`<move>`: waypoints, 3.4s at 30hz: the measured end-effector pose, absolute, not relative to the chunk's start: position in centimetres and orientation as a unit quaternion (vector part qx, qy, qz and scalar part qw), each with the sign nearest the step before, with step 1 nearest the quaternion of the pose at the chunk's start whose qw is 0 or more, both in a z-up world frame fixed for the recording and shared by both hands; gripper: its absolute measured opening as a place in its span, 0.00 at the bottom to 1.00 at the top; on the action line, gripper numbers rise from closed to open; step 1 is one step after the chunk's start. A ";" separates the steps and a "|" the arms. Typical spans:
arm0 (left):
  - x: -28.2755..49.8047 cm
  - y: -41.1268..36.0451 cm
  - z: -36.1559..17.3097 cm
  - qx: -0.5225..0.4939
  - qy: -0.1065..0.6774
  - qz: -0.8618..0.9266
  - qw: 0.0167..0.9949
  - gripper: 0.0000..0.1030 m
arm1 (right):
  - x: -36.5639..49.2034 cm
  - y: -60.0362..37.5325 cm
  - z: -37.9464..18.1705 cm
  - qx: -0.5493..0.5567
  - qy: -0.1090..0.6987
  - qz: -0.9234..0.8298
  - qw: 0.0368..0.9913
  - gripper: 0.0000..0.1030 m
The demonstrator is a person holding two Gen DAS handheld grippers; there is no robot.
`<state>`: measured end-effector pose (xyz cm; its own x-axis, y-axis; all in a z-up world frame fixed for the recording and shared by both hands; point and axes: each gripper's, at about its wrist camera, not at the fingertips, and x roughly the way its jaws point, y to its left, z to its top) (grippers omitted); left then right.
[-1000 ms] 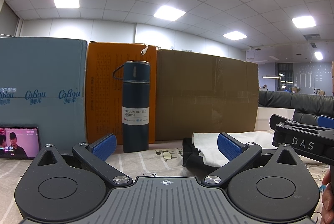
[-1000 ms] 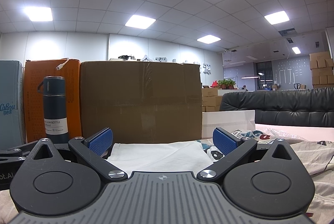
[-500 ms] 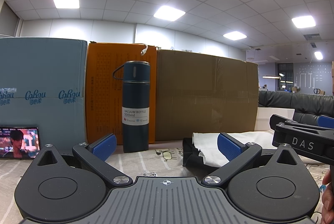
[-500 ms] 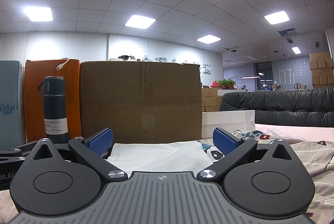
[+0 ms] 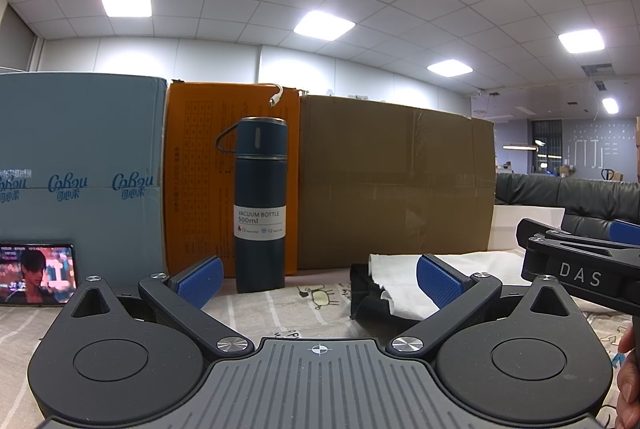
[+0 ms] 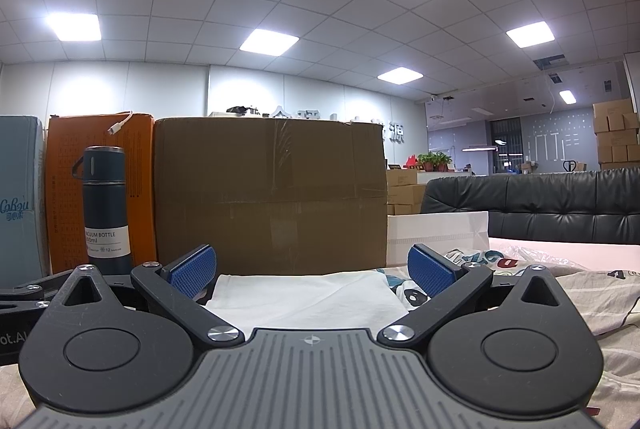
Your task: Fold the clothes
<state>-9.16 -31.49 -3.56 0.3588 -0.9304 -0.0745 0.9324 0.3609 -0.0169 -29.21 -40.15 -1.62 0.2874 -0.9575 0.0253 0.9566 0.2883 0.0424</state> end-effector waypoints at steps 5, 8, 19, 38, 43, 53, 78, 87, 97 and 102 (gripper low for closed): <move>-9.2 -31.5 -3.6 0.015 0.034 -0.565 0.824 1.00 | -29.2 -40.2 -1.7 0.009 -0.023 -0.596 0.802 1.00; -9.2 -31.5 -3.6 0.015 0.035 -0.565 0.824 1.00 | -29.1 -40.2 -1.7 0.009 -0.023 -0.596 0.802 1.00; -9.2 -31.4 -3.6 0.013 0.038 -0.565 0.824 1.00 | -29.2 -40.1 -1.7 0.008 -0.022 -0.594 0.804 1.00; -9.1 -31.3 -3.5 0.007 0.033 -0.574 0.818 1.00 | -29.3 -39.8 -1.7 0.005 -0.022 -0.593 0.805 1.00; -9.1 -31.1 -3.5 0.002 0.029 -0.576 0.817 1.00 | -29.3 -39.8 -1.7 0.005 -0.022 -0.591 0.806 1.00; -9.0 -31.0 -3.4 0.006 0.022 -0.550 0.835 1.00 | -29.5 -39.9 -1.6 0.014 -0.020 -0.581 0.813 1.00; -8.8 -31.0 -3.5 0.016 0.013 -0.538 0.843 1.00 | -29.5 -40.0 -1.7 0.021 -0.024 -0.588 0.808 1.00; -8.7 -31.1 -3.5 0.017 0.017 -0.539 0.842 1.00 | -29.5 -40.0 -1.7 0.024 -0.026 -0.593 0.804 1.00; -8.6 -31.0 -3.5 0.017 0.020 -0.539 0.842 1.00 | -29.6 -40.1 -1.8 0.026 -0.026 -0.599 0.800 1.00; -8.6 -31.0 -3.5 0.017 0.022 -0.539 0.842 1.00 | -29.6 -40.2 -1.8 0.028 -0.023 -0.601 0.798 1.00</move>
